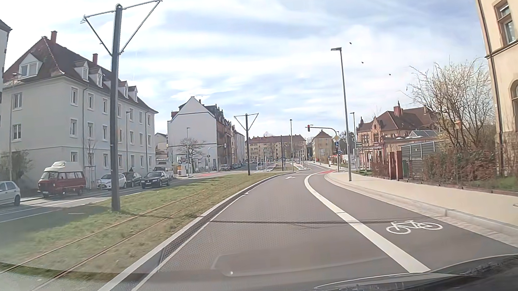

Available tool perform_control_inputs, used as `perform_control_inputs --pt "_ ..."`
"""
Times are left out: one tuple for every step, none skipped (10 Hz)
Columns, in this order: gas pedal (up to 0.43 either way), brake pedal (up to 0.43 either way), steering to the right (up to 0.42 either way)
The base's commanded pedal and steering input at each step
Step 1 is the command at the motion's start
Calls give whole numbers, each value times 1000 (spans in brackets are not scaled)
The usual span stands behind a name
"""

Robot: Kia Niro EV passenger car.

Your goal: Follow the waypoints while adhering to traffic rules and regulations

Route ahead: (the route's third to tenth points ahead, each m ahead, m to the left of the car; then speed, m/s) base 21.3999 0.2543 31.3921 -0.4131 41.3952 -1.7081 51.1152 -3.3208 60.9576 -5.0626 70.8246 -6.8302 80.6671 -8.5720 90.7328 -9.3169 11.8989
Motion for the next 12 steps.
perform_control_inputs --pt "79 0 5" --pt "0 0 5" --pt "0 0 5" --pt "0 0 5" --pt "0 0 5" --pt "0 49 5" --pt "0 98 6" --pt "0 128 6" --pt "0 146 6" --pt "0 165 6" --pt "0 183 7" --pt "0 201 8"
